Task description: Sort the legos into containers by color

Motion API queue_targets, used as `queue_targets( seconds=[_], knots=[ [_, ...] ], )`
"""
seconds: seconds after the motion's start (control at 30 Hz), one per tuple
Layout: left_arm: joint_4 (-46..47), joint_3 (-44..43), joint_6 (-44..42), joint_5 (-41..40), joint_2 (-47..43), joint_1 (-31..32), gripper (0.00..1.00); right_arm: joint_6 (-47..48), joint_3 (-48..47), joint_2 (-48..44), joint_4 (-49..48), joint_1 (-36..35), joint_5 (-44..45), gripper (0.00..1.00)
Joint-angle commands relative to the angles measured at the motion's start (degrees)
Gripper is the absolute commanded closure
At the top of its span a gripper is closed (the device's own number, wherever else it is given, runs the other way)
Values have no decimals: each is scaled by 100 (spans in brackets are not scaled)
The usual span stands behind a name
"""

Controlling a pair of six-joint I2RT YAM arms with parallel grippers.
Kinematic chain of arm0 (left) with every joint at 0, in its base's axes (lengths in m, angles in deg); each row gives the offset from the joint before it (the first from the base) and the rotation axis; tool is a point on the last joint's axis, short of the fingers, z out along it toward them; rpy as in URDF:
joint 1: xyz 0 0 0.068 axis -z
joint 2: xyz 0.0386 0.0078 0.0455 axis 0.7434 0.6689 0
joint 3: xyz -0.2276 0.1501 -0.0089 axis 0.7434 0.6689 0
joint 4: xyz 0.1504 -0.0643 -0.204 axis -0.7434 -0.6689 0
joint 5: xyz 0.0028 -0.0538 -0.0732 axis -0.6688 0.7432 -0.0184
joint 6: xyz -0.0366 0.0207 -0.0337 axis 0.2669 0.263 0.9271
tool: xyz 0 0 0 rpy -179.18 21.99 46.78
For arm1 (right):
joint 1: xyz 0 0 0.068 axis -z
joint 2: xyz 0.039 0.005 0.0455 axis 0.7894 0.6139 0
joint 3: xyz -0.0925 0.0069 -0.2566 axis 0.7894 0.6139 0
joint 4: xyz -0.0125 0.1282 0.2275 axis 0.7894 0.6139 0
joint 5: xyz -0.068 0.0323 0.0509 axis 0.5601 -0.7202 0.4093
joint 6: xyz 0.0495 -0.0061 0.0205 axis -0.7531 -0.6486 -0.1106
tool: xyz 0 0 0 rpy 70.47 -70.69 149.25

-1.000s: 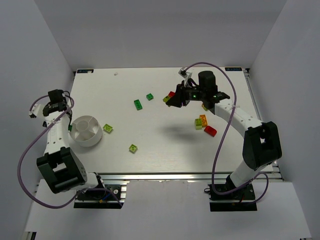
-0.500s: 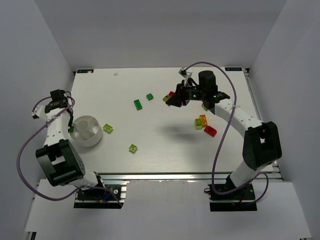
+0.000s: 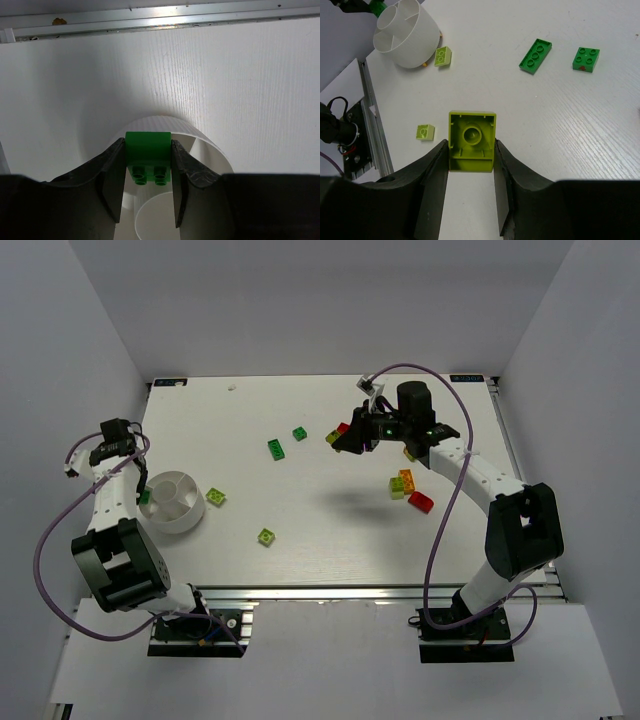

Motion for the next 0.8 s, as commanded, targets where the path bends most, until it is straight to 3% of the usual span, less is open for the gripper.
queue_targets(
  seconds=[0.0,0.13,0.57,0.77],
  knots=[
    [161,-69,43,98,-54,-30,65,72,60,-156,-134,39,-34,100],
    [153,-43,34,98,-98,-39,58,89,69,-182,-125,30,-25,100],
    [117,133,34,54,-273,-30,53,116,165,-261,-125,39,-25,100],
    [82,107,34,63,-309,-39,43,133,165,-270,-116,30,-25,100]
  ],
)
